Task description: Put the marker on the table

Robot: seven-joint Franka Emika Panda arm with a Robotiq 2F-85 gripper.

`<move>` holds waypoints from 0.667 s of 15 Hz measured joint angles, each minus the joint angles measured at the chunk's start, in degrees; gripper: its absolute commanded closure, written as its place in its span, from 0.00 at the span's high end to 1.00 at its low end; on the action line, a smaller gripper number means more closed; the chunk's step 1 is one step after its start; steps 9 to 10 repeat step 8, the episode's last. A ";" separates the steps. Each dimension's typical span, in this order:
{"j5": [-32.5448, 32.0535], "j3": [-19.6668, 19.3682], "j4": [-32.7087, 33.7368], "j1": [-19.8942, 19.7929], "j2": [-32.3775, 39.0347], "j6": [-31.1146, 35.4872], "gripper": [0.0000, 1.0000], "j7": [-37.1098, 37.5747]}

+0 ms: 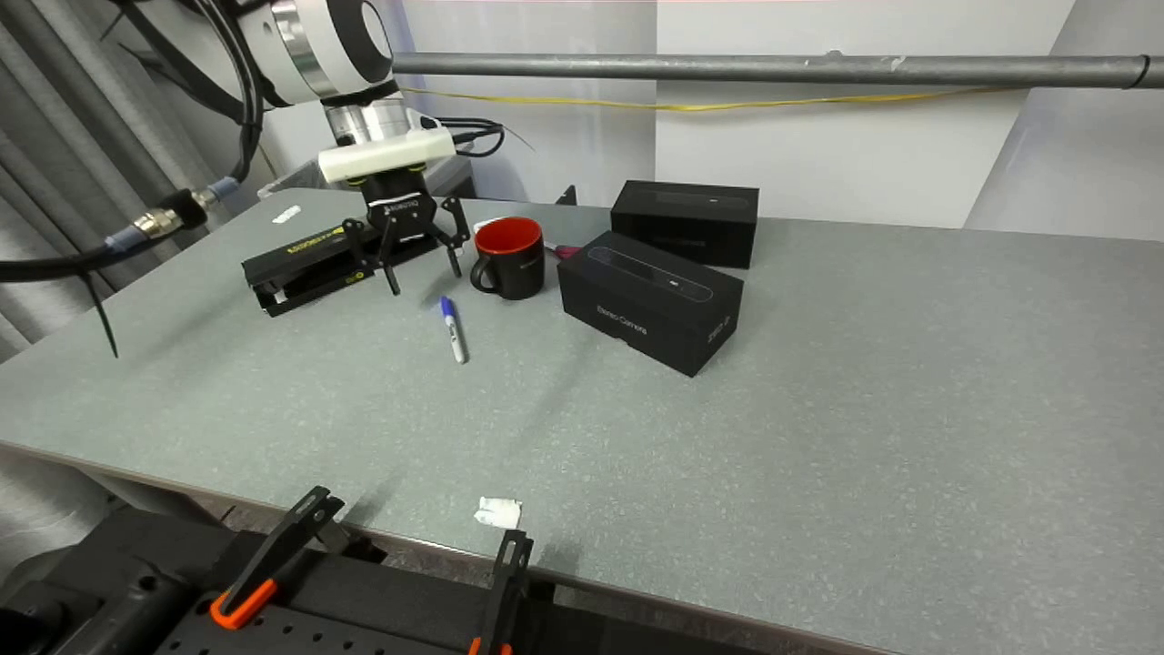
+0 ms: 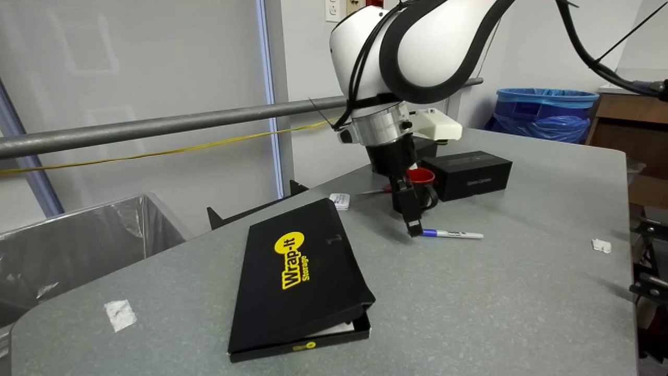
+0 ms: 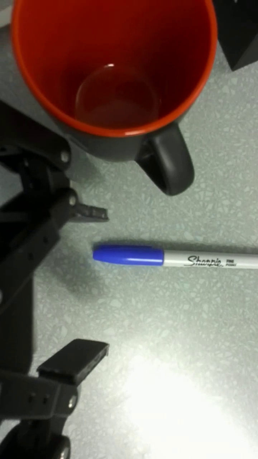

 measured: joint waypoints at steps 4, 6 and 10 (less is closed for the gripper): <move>-0.07 0.00 0.60 0.04 0.01 0.00 1.00 0.00; -0.07 -0.01 0.77 0.04 0.01 0.00 1.00 0.00; -0.07 -0.01 0.86 0.04 0.01 0.00 1.00 0.00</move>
